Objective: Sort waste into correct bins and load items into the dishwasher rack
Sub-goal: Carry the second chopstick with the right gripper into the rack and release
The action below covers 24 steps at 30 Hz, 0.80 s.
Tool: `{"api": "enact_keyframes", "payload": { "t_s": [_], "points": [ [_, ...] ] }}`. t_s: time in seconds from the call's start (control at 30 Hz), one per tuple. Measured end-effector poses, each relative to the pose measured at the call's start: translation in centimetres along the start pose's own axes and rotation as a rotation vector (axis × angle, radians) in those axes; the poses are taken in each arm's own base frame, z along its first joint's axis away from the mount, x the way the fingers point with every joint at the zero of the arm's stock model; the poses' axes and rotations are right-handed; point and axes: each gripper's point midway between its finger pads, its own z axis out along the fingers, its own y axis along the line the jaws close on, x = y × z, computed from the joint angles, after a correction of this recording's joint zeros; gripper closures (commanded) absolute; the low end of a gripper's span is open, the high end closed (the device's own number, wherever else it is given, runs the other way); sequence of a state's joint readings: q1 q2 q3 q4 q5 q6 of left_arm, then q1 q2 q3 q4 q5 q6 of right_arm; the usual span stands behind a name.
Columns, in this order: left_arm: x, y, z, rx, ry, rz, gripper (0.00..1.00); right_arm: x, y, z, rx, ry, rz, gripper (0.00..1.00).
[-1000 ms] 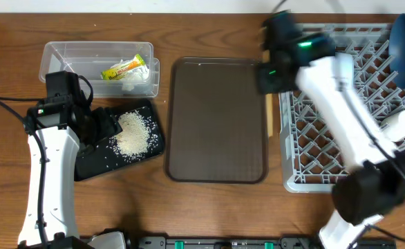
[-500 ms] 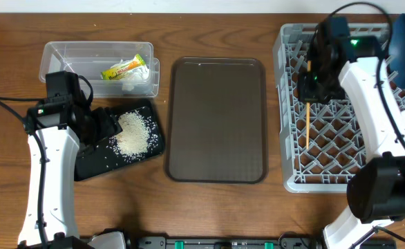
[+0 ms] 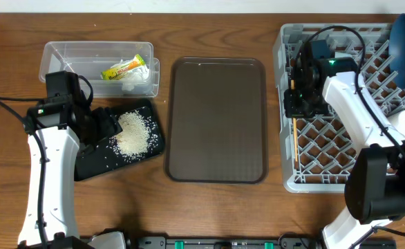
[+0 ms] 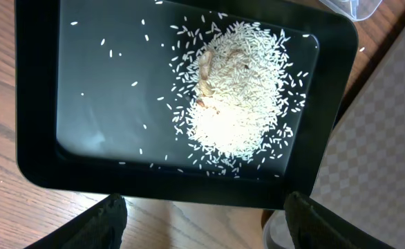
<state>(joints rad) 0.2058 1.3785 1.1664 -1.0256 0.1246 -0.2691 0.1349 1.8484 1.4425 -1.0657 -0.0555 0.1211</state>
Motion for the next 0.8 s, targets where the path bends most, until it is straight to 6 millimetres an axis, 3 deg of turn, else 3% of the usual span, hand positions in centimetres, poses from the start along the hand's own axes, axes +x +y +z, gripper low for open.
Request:
{"api": "enact_keyframes", "payload": {
  "t_s": [0.13,0.3,0.53,0.8],
  "points": [
    [0.0,0.0,0.0,0.000,0.000,0.000,0.24,-0.3,0.0,0.7,-0.003,-0.020,-0.001,0.97],
    [0.0,0.0,0.0,0.000,0.000,0.000,0.24,-0.1,-0.1,1.0,0.003,-0.017,-0.003,0.83],
    [0.0,0.0,0.0,0.000,0.000,0.000,0.24,-0.2,-0.8,1.0,0.034,-0.022,0.001,0.73],
    [0.0,0.0,0.0,0.000,0.000,0.000,0.24,-0.2,-1.0,1.0,0.043,-0.023,0.002,0.72]
  ]
}}
